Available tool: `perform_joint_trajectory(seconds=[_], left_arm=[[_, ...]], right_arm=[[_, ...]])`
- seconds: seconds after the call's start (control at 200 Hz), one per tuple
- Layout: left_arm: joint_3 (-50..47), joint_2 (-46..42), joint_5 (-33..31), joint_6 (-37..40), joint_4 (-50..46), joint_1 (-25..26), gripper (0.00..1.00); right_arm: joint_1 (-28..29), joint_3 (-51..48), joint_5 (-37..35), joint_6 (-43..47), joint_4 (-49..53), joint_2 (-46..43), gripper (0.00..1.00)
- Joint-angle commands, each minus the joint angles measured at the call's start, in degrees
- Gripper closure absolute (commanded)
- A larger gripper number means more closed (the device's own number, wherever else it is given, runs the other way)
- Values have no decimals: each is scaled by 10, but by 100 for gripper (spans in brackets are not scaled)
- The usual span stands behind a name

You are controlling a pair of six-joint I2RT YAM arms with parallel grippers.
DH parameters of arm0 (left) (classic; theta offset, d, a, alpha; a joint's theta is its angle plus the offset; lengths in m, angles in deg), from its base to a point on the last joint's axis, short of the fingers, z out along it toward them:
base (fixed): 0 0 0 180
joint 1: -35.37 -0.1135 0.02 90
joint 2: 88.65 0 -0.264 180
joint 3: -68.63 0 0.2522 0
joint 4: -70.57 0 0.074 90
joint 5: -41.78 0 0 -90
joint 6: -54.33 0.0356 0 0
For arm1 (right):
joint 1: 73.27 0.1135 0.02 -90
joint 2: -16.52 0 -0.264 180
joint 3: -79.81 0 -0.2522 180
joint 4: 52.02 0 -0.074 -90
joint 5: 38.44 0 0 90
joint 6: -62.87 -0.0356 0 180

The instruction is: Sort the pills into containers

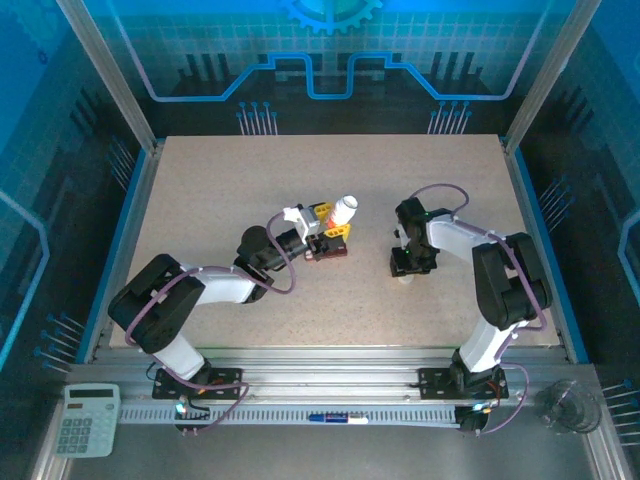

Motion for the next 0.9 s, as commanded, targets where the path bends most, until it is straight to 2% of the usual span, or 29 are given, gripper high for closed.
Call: perform_joint_trajectory(seconds=[0.0, 0.07, 0.165, 0.896], left_arm=[[-5, 6, 13, -6, 28, 4, 100], [-5, 7, 12, -9, 28, 4, 100], [-5, 7, 11, -10, 28, 4, 100], [-5, 13, 12, -16, 28, 4, 100]], right_arm=[[7, 8, 15, 3, 8, -9, 52], [7, 9, 15, 5, 10, -3, 45], [8, 5, 15, 6, 7, 1, 42], [23, -6, -5, 8, 11, 0, 45]])
